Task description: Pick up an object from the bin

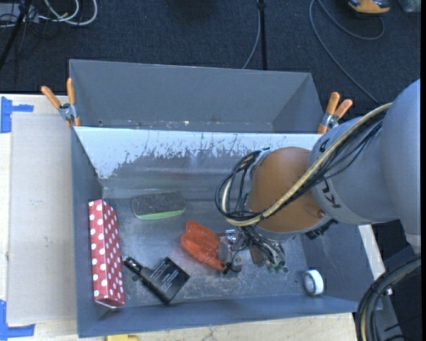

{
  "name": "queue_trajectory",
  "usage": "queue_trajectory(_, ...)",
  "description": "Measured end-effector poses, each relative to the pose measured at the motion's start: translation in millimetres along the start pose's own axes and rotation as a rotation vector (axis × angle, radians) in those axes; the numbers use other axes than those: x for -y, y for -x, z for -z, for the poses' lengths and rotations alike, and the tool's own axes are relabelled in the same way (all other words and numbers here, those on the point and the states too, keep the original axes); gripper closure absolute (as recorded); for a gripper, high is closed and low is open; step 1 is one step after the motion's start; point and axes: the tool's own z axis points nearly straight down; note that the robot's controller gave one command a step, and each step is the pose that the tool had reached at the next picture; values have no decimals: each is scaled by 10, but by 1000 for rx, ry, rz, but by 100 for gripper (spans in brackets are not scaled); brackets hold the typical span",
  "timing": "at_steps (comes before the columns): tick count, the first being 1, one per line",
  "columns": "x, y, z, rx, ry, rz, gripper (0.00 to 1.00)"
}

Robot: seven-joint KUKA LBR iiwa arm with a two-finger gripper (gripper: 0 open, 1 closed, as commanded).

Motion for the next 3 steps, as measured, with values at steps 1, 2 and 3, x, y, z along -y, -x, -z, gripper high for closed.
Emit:
queue_trajectory(1,-17,403,1,-6,0,-5,100)
queue_trajectory(2,3,820,21,3,0,-7,100)
queue_trajectory(3,12,884,25,0,1,-17,100)
